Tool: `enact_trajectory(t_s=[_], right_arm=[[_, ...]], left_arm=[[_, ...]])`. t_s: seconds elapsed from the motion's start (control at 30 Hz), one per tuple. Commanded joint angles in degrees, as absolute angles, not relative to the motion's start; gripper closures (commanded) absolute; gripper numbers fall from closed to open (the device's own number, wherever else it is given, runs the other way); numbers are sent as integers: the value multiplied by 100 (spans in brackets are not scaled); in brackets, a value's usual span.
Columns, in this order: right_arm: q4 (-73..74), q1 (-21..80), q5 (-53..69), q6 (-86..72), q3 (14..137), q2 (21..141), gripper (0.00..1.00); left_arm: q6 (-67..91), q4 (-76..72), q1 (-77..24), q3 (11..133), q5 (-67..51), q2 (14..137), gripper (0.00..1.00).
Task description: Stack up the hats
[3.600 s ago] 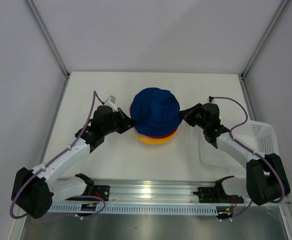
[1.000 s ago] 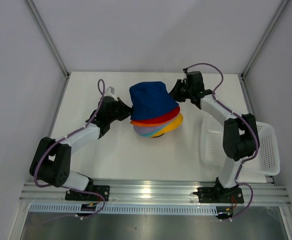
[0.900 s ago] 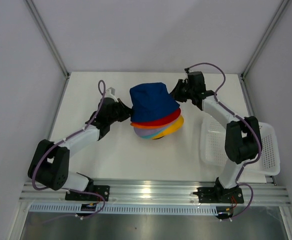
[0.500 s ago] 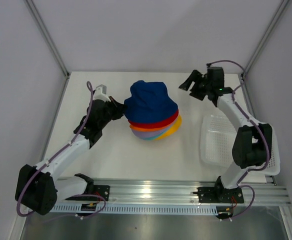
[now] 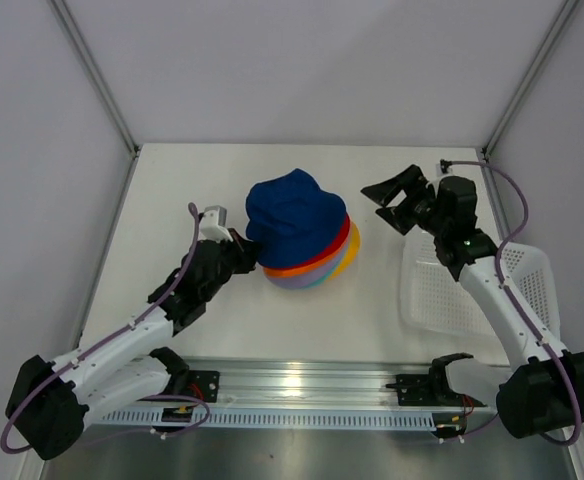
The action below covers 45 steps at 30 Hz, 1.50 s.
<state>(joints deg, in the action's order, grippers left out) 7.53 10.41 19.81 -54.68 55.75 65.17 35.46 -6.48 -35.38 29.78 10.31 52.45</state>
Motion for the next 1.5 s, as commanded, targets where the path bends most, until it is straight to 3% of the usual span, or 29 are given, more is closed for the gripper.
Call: enact_trajectory(t_s=[0.0, 0.23, 0.37, 0.7, 0.83, 0.93, 0.97, 1.07, 1.47], right_arm=[[413, 1458, 1820, -5880, 5476, 6442, 15], [308, 2056, 1547, -5836, 5344, 6627, 23], [124, 2162, 1521, -5827, 5326, 6794, 34], [70, 2303, 1714, -5792, 5405, 7303, 35], [-158, 2355, 1731, -5818, 5423, 7383, 42], [-290, 2399, 1784, -5827, 5414, 7479, 60], [-290, 2417, 1775, -5836, 5405, 7506, 76], [-194, 2435, 1723, -5775, 5362, 7532, 100], [202, 2443, 1398, -5027, 4158, 7005, 100]], left_arm=[[3393, -782, -3954, 2944, 1458, 5115, 98], [3401, -659, -4333, 3015, 1845, 5080, 98], [3472, -615, -4421, 2988, 1916, 5027, 98], [3507, -571, -4474, 3006, 1969, 5115, 99], [3533, -606, -4482, 3041, 1916, 5194, 99], [3516, -642, -4482, 3085, 1890, 5308, 99], [3507, -615, -4482, 3120, 1890, 5335, 99], [3516, -571, -4482, 3120, 1925, 5379, 99], [3559, -483, -4482, 2953, 2074, 5335, 99]])
